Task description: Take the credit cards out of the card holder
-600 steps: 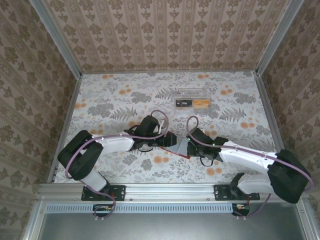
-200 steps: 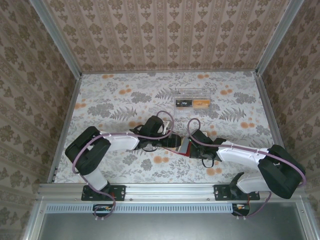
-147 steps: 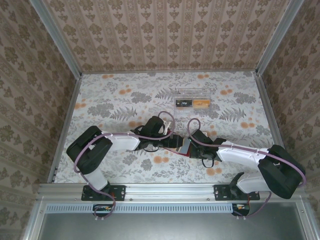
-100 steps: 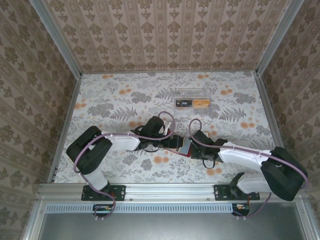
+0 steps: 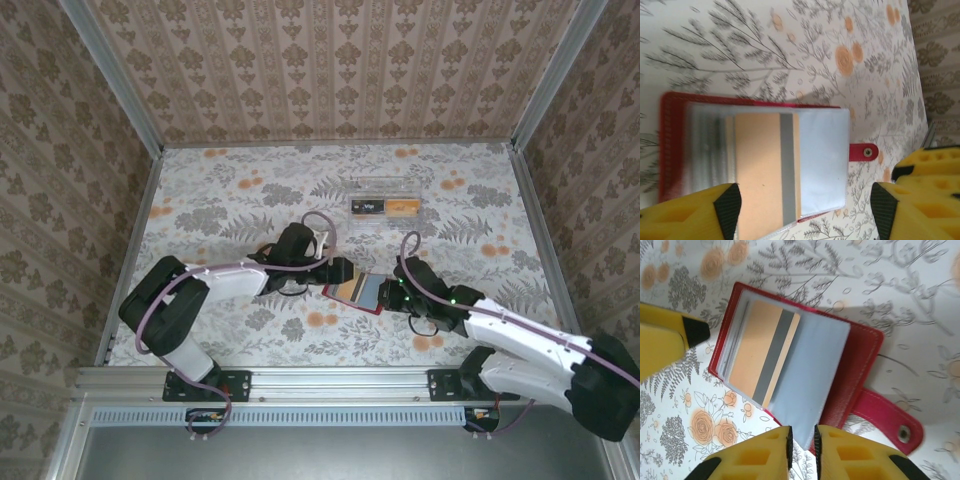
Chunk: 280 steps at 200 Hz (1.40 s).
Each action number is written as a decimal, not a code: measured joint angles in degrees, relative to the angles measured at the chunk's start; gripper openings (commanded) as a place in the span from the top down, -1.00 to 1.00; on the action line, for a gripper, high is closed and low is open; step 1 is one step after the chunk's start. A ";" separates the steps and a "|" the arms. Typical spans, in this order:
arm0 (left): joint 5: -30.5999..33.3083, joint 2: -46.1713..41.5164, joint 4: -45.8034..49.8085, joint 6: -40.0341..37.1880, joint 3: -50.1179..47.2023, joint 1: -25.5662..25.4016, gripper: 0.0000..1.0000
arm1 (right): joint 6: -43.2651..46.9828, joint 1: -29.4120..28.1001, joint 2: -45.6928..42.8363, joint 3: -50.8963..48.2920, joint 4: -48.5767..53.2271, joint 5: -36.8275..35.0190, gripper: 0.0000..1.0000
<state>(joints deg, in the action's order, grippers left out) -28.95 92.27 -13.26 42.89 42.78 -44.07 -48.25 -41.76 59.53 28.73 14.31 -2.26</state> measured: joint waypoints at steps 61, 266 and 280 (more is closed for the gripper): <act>-1.31 2.93 0.11 -0.87 0.00 0.55 -0.07 | -4.72 0.76 12.70 0.85 -11.30 7.08 0.62; 0.46 6.69 1.05 -1.25 0.83 -1.70 0.36 | -10.54 7.15 24.61 -3.02 -29.92 17.46 0.60; 0.52 6.69 1.07 -1.25 0.83 -1.70 0.36 | -10.93 7.45 24.61 -3.58 -31.17 18.12 0.60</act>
<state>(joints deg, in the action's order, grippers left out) -28.42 98.96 -12.19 41.65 43.62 -45.78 -59.18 -34.30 84.14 25.15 -16.86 15.86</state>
